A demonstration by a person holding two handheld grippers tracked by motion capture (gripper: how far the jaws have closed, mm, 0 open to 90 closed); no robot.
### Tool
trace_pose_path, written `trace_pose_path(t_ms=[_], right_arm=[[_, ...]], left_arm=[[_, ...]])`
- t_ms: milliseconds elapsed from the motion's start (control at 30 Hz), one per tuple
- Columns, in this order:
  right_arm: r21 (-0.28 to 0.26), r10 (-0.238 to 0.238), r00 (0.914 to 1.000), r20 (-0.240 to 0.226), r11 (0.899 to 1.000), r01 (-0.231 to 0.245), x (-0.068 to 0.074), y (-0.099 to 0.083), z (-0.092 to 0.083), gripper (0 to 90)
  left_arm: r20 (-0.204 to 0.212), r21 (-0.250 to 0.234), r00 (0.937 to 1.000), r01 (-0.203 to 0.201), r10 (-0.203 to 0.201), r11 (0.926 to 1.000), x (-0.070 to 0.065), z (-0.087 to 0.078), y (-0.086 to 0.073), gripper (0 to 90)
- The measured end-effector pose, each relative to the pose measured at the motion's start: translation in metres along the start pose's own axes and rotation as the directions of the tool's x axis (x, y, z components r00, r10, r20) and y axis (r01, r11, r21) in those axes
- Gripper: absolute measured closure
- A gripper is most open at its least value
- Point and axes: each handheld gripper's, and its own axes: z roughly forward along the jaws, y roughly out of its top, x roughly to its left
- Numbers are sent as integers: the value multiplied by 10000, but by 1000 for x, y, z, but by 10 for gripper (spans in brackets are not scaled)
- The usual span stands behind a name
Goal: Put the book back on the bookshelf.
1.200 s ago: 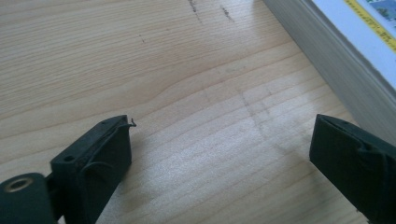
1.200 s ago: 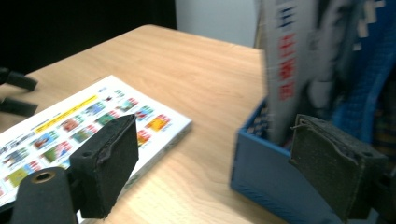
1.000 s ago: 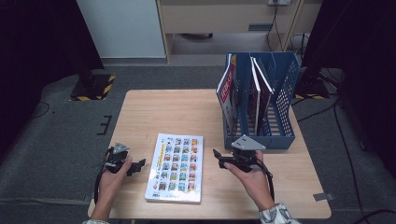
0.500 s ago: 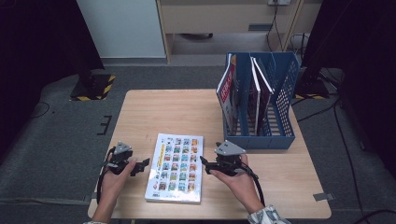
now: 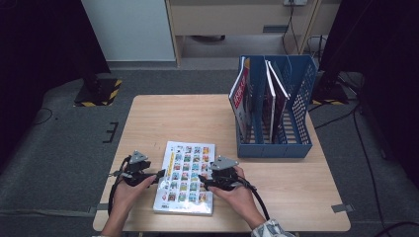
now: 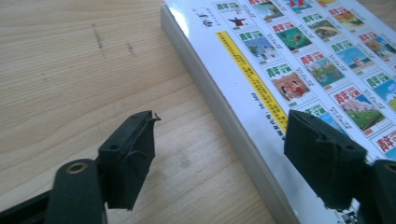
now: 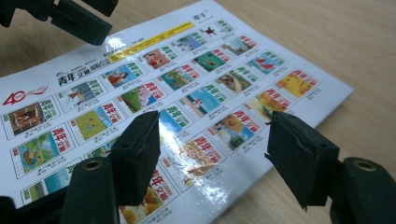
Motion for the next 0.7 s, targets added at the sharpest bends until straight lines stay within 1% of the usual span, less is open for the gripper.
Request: trace_pose_path(t_ms=[100, 133, 200, 300, 333, 400, 467, 567, 667, 700], right_arm=[[246, 14, 10000, -56, 9997, -12, 3, -2, 5, 309], [263, 13, 10000, -25, 9997, -12, 3, -3, 6, 296], [324, 130, 9999, 23, 9994, -131, 2, -4, 6, 277], [356, 347, 9992, 192, 9987, -354, -2, -6, 6, 266], [379, 399, 9989, 230, 9984, -408, -4, -7, 6, 261], [342, 802, 9967, 134, 9962, -807, -8, -9, 6, 251], [433, 1067, 9943, 80, 9933, -1069, -10, -10, 7, 234], [727, 1238, 9923, 60, 9896, -1239, -11, -12, 11, 211], [985, 1462, 9892, -43, 9845, -1451, -12, -15, 14, 198], [946, 1554, 9878, -33, 9835, -1544, -11, -15, 15, 197]], left_arm=[[240, 106, 9997, -25, 22, 9999, -5, 3, 1, 278], [276, 150, 9996, -113, 108, 9998, -7, 4, 1, 284], [287, 279, 9993, -236, 228, 9993, -11, 7, 2, 293], [296, 342, 9993, -248, 238, 9991, -15, 10, 3, 298], [310, 317, 9994, -180, 170, 9993, -16, 11, 3, 299], [313, 319, 9995, -92, 82, 9994, -16, 12, 3, 303], [446, 365, 9990, -43, 27, 9993, -16, 15, 3, 304], [581, 349, 9983, 88, -108, 9994, -16, 17, 3, 304], [869, 360, 9959, 230, -261, 9991, -17, 20, 3, 304], [901, 368, 9955, 252, -284, 9990, -17, 20, 3, 304]])
